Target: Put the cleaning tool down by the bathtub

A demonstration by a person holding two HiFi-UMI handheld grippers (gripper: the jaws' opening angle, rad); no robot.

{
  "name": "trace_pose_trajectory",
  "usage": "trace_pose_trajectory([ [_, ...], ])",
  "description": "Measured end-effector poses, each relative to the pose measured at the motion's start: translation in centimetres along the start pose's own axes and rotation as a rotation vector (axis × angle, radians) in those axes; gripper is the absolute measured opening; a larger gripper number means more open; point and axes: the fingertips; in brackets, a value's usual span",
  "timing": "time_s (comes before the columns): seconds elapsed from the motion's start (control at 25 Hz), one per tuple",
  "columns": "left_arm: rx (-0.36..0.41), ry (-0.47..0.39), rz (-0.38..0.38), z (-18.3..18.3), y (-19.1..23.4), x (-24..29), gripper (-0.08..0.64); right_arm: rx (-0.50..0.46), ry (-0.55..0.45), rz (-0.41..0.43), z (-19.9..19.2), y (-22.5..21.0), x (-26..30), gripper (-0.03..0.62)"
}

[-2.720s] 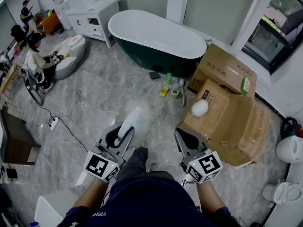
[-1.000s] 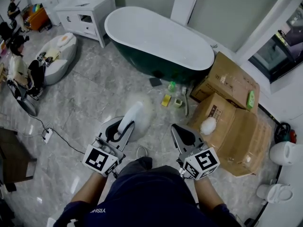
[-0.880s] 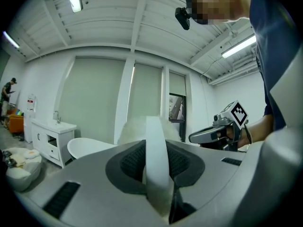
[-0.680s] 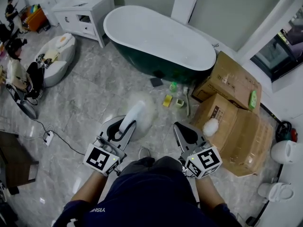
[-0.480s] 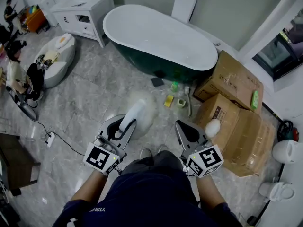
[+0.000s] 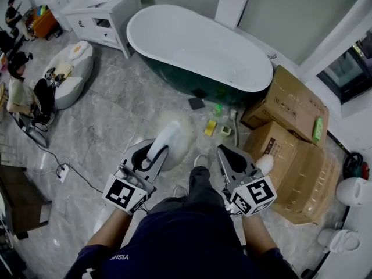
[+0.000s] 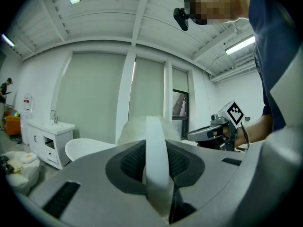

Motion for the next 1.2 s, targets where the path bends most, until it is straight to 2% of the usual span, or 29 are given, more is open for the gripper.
trace_pose_trajectory([
  [0.4,-0.029,0.016,0.041,1.2,3.3,6.5,0.104,0.009,0.029,0.051,1.5,-6.0,4.8,0.005],
  [0.84,-0.04,0.056,0.081,2.6,6.7,15.5,0.105,0.021,0.058,0.104,3.6,-14.7,10.1,0.005],
  [1.2,-0.037,0.096,0.087,3.6,8.7,22.8,0.104,0.046,0.071,0.106,5.1,-22.1,13.2,0.005],
])
Point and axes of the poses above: the fingertips, and each gripper's own axes: x forward along the fingers, y to its left, z out of its top, and after that the axes turned 4 degrees about y, right-handed
